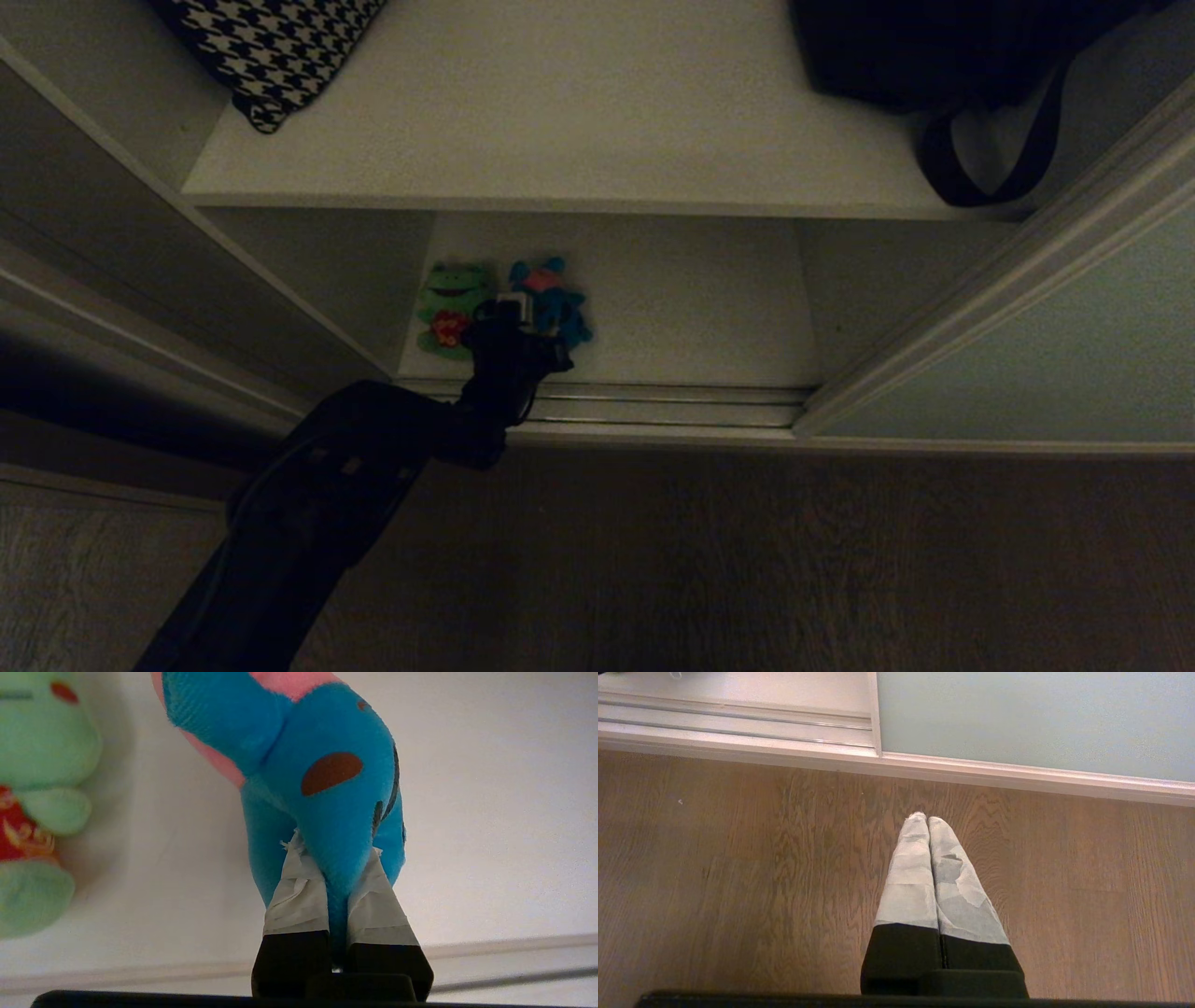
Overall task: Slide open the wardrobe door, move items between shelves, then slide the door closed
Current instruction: Place the blue doll on the lower shelf
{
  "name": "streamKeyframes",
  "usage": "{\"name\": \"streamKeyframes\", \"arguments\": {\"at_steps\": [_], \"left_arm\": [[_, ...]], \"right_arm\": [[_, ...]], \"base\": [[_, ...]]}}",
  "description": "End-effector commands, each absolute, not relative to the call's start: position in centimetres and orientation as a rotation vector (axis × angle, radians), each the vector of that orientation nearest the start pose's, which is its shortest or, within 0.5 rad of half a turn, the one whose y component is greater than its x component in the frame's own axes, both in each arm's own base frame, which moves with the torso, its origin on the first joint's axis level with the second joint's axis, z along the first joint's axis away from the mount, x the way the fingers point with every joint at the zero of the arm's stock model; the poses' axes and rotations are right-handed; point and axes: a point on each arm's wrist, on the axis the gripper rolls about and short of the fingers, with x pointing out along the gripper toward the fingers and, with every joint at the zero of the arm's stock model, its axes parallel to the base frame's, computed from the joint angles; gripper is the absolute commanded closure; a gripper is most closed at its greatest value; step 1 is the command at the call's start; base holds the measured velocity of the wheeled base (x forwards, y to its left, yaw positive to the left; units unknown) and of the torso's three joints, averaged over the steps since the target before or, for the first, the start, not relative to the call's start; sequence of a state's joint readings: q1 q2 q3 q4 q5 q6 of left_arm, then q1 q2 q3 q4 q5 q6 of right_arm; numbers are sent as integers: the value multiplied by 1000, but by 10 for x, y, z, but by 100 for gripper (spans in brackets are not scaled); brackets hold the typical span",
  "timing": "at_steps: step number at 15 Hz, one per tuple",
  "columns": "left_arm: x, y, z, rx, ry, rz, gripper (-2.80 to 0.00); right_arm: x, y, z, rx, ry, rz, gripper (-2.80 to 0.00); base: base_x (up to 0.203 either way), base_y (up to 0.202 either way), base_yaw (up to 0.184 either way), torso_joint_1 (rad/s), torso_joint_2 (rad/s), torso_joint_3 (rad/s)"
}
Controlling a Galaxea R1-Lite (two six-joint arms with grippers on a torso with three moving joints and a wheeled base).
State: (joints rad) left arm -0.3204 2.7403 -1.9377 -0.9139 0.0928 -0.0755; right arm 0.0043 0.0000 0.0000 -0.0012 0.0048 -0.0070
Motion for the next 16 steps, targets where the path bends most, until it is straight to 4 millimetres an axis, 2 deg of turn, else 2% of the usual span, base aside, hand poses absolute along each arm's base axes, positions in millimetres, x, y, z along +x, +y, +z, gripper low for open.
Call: {"name": "streamKeyframes", "arguments": {"at_steps": [1,8,9,16], "left_arm": [[527,-171,49,-102,-106,-230,0],[525,-176,54,-128,-145,-251,0],[525,-175,55,-137,-147,-251,-280],[522,-175,75,-181,-227,-291,-280]], "right_arm": [[-23,0,75,-8,-3,10,0],[-23,0,75,-8,-2,11,0],[-23,0,76,-8,-3,11,0],[-23,0,76,-8,-4,9,0]], "base": [[0,0,0,0,0,0],[0,0,0,0,0,0],[0,0,0,0,0,0],[0,0,0,0,0,0]]}}
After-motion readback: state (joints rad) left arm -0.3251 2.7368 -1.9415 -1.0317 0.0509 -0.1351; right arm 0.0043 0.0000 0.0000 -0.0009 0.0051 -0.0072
